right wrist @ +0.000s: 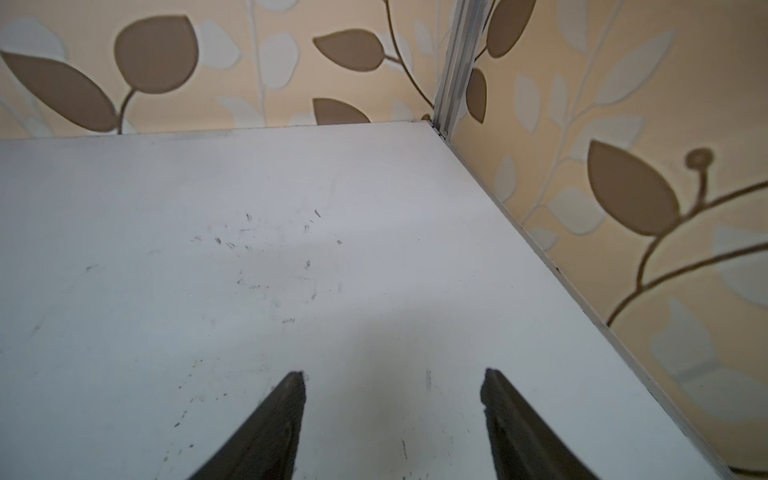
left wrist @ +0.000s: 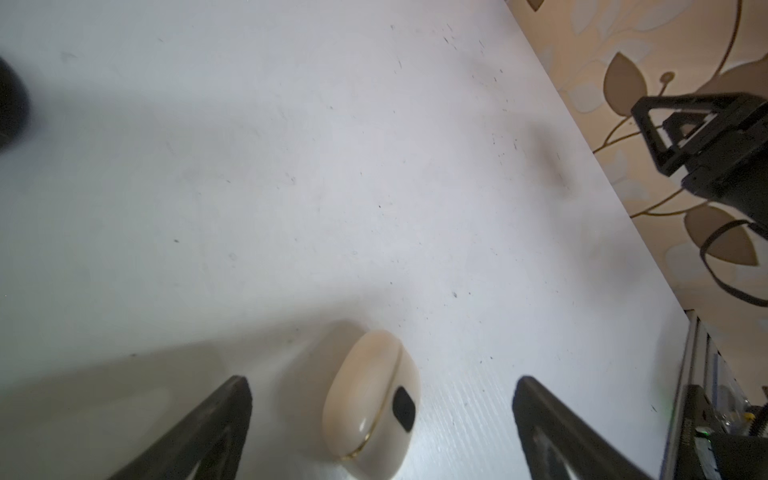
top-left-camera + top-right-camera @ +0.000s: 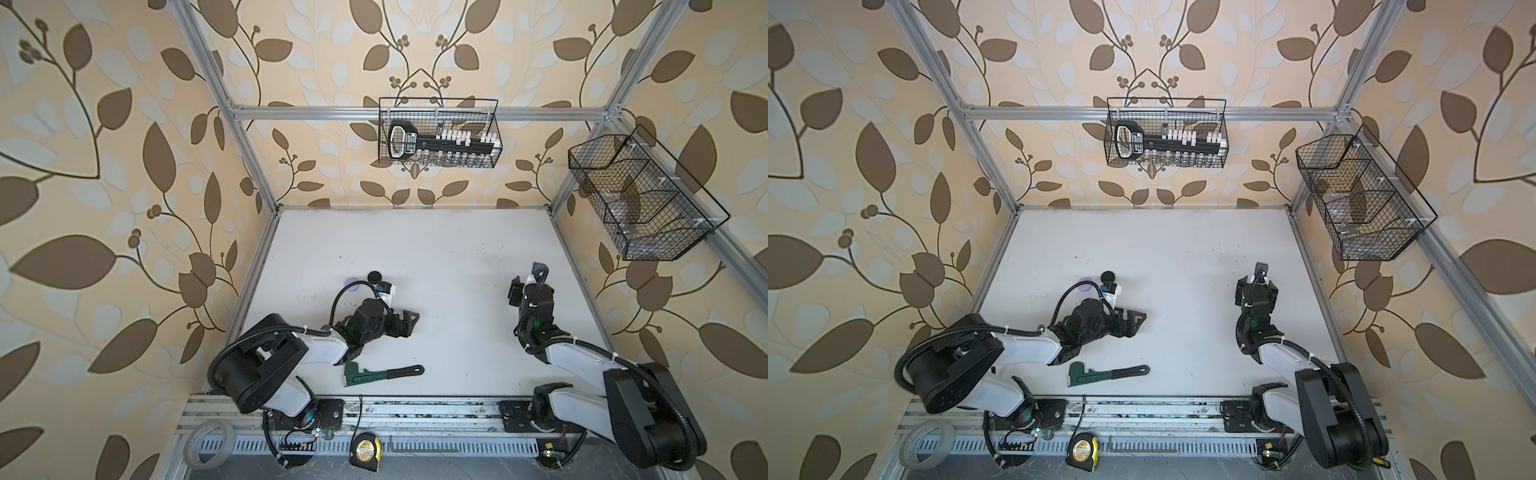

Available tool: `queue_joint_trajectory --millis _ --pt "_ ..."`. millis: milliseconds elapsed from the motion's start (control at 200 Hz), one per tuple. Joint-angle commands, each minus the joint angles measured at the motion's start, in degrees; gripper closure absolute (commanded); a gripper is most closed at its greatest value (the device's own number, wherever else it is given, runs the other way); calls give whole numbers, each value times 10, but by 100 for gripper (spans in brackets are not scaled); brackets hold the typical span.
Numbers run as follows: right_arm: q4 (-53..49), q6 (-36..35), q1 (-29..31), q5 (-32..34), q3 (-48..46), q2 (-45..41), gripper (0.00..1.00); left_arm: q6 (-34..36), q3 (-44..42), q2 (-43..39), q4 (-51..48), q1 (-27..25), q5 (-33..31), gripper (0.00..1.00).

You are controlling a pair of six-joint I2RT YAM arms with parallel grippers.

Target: Insert the wireless bluetooth earbuds into the charging case

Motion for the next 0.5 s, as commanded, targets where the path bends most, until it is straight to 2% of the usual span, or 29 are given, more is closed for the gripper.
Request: queue_joint_trajectory --millis 0,20,55,130,140,155,175,220,270,315,365,415,450,495 --pt "117 -14 -29 -92 -13 36 31 71 28 -126 -132 51 -80 1" --pt "97 -11 -28 -94 -10 31 31 83 30 -152 -155 66 -87 1" --pt "127 -17 -32 -104 -20 37 30 107 32 -198 -196 95 -106 1" --pt "126 -15 -32 -106 -23 32 27 173 26 -278 -249 148 -192 1" --pt "129 -16 -32 -106 -24 33 24 180 22 -286 -248 156 -208 1" --pt "128 -18 -30 -107 -24 33 12 189 16 -296 -245 169 -224 1" --pt "128 -21 -28 -108 -25 32 1 202 5 -305 -237 189 -246 1" --pt "162 -28 -24 -120 -42 43 0 233 -25 -308 -191 235 -265 1" --pt "271 -24 -27 -100 -72 79 0 216 -64 -274 -112 283 -283 1" --pt "187 -8 -31 -102 -55 51 0 214 -85 -219 -30 335 -236 1" --pt "246 -18 -36 -115 -68 70 0 212 -86 -147 51 370 -239 1" --pt "203 -21 -19 -96 -61 53 0 219 -54 -100 49 383 -234 1" --pt "222 -33 -17 -103 -64 60 0 223 -36 -75 40 391 -221 1" --pt "227 -34 -17 -106 -64 63 0 215 -42 -18 118 406 -211 1"
